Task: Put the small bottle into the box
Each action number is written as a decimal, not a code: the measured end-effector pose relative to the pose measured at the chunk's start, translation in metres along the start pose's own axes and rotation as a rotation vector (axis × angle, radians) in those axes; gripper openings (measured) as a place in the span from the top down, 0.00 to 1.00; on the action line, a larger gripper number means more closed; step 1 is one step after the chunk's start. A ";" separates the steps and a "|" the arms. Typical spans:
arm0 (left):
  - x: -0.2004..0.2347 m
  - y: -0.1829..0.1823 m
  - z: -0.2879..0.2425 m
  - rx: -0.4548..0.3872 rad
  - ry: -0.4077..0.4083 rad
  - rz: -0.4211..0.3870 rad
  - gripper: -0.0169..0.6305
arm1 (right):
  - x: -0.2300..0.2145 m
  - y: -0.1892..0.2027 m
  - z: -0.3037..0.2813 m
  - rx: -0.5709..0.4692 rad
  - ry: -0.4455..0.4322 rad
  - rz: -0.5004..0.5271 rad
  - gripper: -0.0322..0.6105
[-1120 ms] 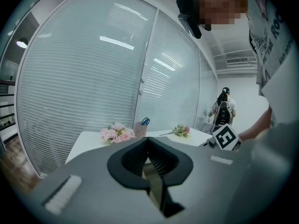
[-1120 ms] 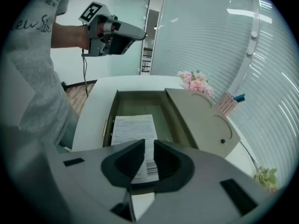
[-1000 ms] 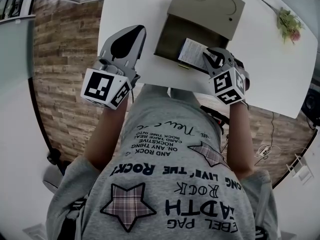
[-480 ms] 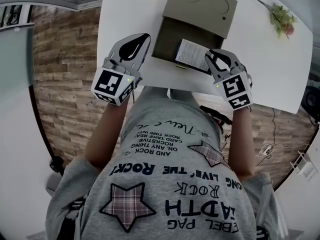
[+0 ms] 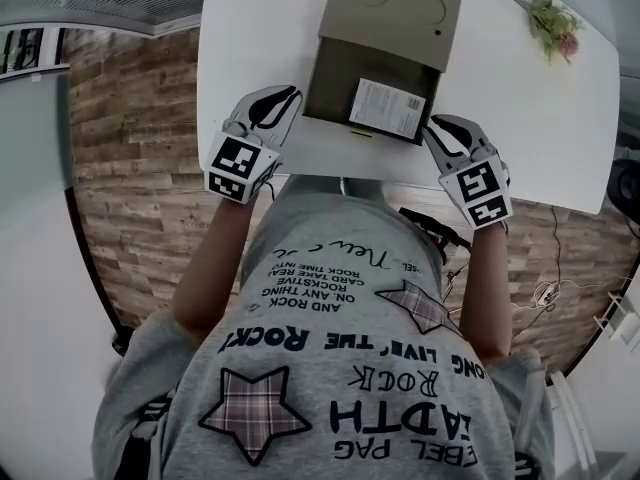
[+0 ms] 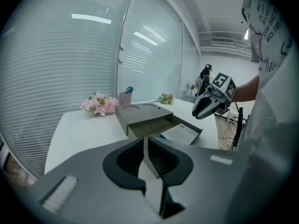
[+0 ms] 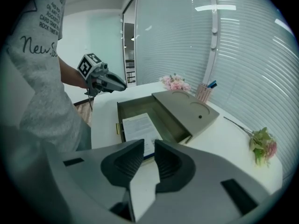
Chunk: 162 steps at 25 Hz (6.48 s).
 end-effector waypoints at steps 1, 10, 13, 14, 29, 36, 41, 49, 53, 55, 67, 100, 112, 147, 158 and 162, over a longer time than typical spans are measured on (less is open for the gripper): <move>-0.001 0.003 0.000 0.007 0.005 0.006 0.95 | 0.001 0.003 0.001 0.004 0.002 -0.010 0.86; -0.008 0.026 -0.005 0.073 0.058 -0.055 0.86 | 0.017 0.035 -0.003 0.106 -0.025 -0.071 0.78; -0.012 0.030 -0.007 0.085 0.094 -0.065 0.84 | 0.020 0.044 -0.006 0.140 -0.025 -0.078 0.76; -0.013 0.031 -0.007 0.087 0.102 -0.057 0.83 | 0.020 0.046 -0.007 0.147 -0.027 -0.084 0.76; -0.012 0.047 0.000 0.039 0.129 -0.006 0.79 | 0.022 0.050 -0.020 0.167 -0.041 -0.116 0.75; -0.019 0.044 -0.004 0.000 0.215 -0.049 0.75 | 0.021 0.052 -0.021 0.169 -0.046 -0.121 0.75; -0.023 0.056 -0.014 0.076 0.246 -0.066 0.72 | 0.022 0.051 -0.025 0.176 -0.052 -0.124 0.75; -0.030 0.061 -0.032 0.236 0.244 -0.145 0.72 | 0.021 0.050 -0.031 0.179 -0.060 -0.136 0.75; -0.031 0.067 -0.033 0.272 0.255 -0.150 0.72 | 0.020 0.050 -0.032 0.178 -0.062 -0.140 0.75; -0.029 0.062 -0.035 0.269 0.274 -0.127 0.72 | 0.020 0.051 -0.031 0.179 -0.061 -0.142 0.75; -0.024 0.054 -0.036 0.301 0.295 -0.070 0.79 | 0.021 0.052 -0.031 0.182 -0.053 -0.130 0.75; -0.021 0.039 -0.025 0.277 0.288 -0.115 0.83 | 0.017 0.044 -0.023 0.164 -0.052 -0.132 0.76; -0.017 0.032 -0.025 0.263 0.288 -0.103 0.83 | 0.009 0.037 -0.018 0.146 -0.039 -0.139 0.78; 0.022 0.013 -0.063 0.247 0.245 -0.069 0.84 | -0.034 0.012 -0.036 0.134 -0.022 -0.194 0.79; 0.029 0.009 -0.072 0.253 0.233 -0.057 0.84 | -0.045 0.008 -0.040 0.114 -0.007 -0.229 0.79; 0.031 0.008 -0.077 0.248 0.223 -0.056 0.84 | -0.048 0.008 -0.042 0.108 0.005 -0.235 0.79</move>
Point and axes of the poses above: the fingertips, and each gripper's own axes: z backward along the fingers, x to its left, y out of its underside, the point moved 7 cm from there along z, backward along the fingers, and after that the axes turned 9 degrees about -z, right-handed, at the moved point
